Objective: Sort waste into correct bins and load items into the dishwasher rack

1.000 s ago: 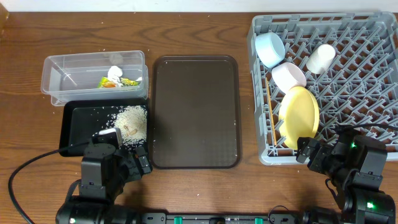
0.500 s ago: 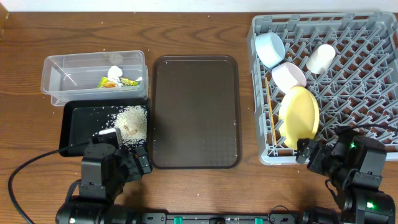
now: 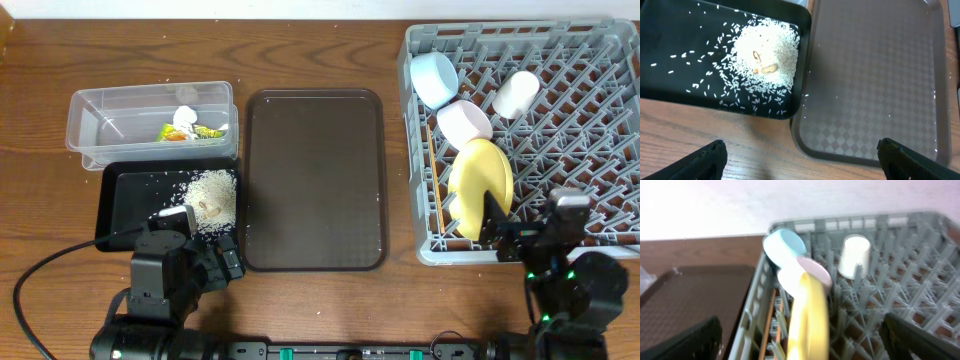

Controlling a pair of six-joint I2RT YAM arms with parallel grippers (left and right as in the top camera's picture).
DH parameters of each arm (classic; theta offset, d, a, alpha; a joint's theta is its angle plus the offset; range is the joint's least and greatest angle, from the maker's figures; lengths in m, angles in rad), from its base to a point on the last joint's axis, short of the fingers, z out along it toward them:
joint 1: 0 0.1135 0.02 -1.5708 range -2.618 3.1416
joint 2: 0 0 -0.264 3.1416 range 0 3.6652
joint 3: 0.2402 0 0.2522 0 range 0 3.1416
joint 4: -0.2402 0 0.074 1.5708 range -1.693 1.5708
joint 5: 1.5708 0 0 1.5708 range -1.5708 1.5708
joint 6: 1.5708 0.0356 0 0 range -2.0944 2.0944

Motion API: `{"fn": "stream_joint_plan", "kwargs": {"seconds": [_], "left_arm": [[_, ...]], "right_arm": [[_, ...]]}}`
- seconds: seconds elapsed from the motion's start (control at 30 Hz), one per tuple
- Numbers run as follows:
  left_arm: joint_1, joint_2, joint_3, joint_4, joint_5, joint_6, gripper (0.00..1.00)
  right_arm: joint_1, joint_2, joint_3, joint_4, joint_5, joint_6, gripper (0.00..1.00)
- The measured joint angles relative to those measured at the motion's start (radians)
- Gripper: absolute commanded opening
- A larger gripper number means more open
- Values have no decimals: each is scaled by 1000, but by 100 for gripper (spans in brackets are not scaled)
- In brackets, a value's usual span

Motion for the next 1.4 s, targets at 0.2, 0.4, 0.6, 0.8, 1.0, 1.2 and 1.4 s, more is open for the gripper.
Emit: {"fn": "stream_joint_plan", "kwargs": {"seconds": [0.2, 0.4, 0.6, 0.8, 1.0, 1.2, 1.4], "left_arm": [[0, 1, -1, -1, 0, 0, 98], [0, 1, -1, -1, 0, 0, 98], [0, 1, -1, 0, 0, 0, 98], [0, 1, -1, 0, 0, 0, 98], [0, 1, -1, -1, 0, 0, 98], [0, 1, -1, -1, 0, 0, 98], [0, 1, -1, 0, 0, 0, 98]], "right_arm": [[24, -148, -233, 158, 0, 26, 99], [24, -275, -383, 278, -14, 32, 99], [27, -328, -439, 323, -7, -10, 99], [45, -330, -439, 326, 93, -23, 99], [89, -332, -439, 301, 190, -22, 99], [98, -333, -439, 299, 215, -22, 99], [127, -333, -439, 301, 226, -22, 99]]}}
